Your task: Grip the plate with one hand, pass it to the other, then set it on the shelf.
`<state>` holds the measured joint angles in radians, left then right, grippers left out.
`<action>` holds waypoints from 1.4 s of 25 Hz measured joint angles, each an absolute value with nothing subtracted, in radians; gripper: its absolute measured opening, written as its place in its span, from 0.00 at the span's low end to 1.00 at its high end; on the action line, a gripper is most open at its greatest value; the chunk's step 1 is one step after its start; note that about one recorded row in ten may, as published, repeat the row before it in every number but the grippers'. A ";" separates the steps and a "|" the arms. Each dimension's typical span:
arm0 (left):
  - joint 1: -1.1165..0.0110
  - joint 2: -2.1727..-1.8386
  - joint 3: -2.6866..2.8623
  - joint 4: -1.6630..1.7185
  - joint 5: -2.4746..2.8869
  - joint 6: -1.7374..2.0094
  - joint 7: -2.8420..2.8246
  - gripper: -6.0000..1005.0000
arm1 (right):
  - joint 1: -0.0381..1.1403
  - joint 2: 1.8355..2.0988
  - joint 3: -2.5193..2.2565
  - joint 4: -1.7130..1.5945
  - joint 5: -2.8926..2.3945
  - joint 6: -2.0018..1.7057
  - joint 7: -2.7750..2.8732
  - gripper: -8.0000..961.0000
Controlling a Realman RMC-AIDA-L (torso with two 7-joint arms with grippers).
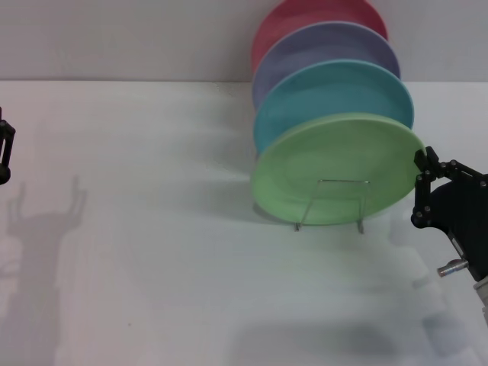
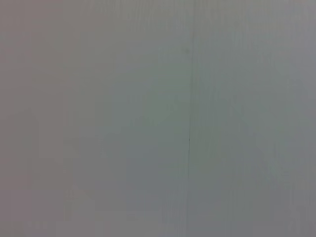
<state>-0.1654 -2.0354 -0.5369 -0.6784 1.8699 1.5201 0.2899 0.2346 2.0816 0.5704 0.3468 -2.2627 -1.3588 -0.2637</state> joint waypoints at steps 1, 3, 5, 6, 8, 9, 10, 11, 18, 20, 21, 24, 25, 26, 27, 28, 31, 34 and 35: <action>-0.165 -2.035 -0.537 -0.678 1.870 1.520 0.290 0.83 | 0.235 2.082 0.570 0.347 -2.264 -1.358 -0.262 0.03; -0.165 -2.034 -0.537 -0.678 1.870 1.520 0.290 0.83 | 0.237 2.082 0.569 0.347 -2.266 -1.356 -0.258 0.03; -0.167 -2.032 -0.539 -0.678 1.870 1.520 0.290 0.83 | 0.245 2.082 0.568 0.343 -2.267 -1.338 -0.247 0.03; -0.167 -2.032 -0.539 -0.678 1.870 1.520 0.290 0.83 | 0.245 2.082 0.568 0.343 -2.267 -1.338 -0.247 0.04; -0.167 -2.029 -0.540 -0.678 1.870 1.520 0.286 0.83 | 0.249 2.082 0.568 0.343 -2.267 -1.325 -0.241 0.08; -0.168 -2.027 -0.540 -0.678 1.870 1.520 0.279 0.83 | 0.250 2.082 0.567 0.343 -2.267 -1.321 -0.239 0.09; -0.169 -2.023 -0.540 -0.678 1.870 1.520 0.264 0.83 | 0.250 2.082 0.567 0.343 -2.267 -1.318 -0.235 0.11; -0.169 -2.023 -0.540 -0.678 1.870 1.520 0.264 0.83 | 0.250 2.082 0.567 0.343 -2.267 -1.318 -0.235 0.13; -0.173 -2.014 -0.547 -0.678 1.870 1.520 0.250 0.83 | 0.227 2.077 0.574 0.340 -2.267 -1.379 -0.171 0.26; -0.177 -2.009 -0.548 -0.678 1.871 1.520 0.250 0.83 | 0.206 2.077 0.574 0.309 -2.267 -1.449 -0.107 0.30; -0.177 -2.009 -0.548 -0.678 1.871 1.520 0.250 0.83 | 0.206 2.077 0.574 0.309 -2.267 -1.449 -0.107 0.30; -0.181 -2.008 -0.548 -0.677 1.873 1.520 0.249 0.83 | 0.185 2.078 0.564 0.259 -2.277 -1.550 -0.018 0.30; -0.187 -2.008 -0.548 -0.672 1.884 1.520 0.249 0.83 | 0.172 2.080 0.562 0.225 -2.281 -1.620 0.035 0.30; -0.187 -2.008 -0.548 -0.672 1.884 1.520 0.249 0.83 | 0.172 2.080 0.562 0.225 -2.281 -1.620 0.035 0.30; -0.191 -2.008 -0.549 -0.669 1.890 1.518 0.249 0.83 | 0.164 2.081 0.564 0.212 -2.280 -1.651 0.060 0.31; -0.195 -2.008 -0.550 -0.667 1.893 1.513 0.249 0.83 | 0.158 2.081 0.571 0.206 -2.276 -1.672 0.088 0.31; -0.211 -2.008 -0.550 -0.657 1.896 1.493 0.238 0.83 | 0.148 2.079 0.592 0.185 -2.252 -1.709 0.156 0.32; -0.222 -2.012 -0.550 -0.641 1.897 1.486 0.217 0.83 | 0.158 2.077 0.620 0.136 -2.228 -1.724 0.262 0.32; -0.225 -2.013 -0.548 -0.636 1.897 1.485 0.210 0.83 | 0.178 2.075 0.651 0.080 -2.213 -1.721 0.373 0.32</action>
<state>-0.2250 -2.0132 -0.5480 -0.6355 1.8971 1.4845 0.2102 0.1779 2.0748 0.6509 0.0804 -2.2125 -1.7213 0.3729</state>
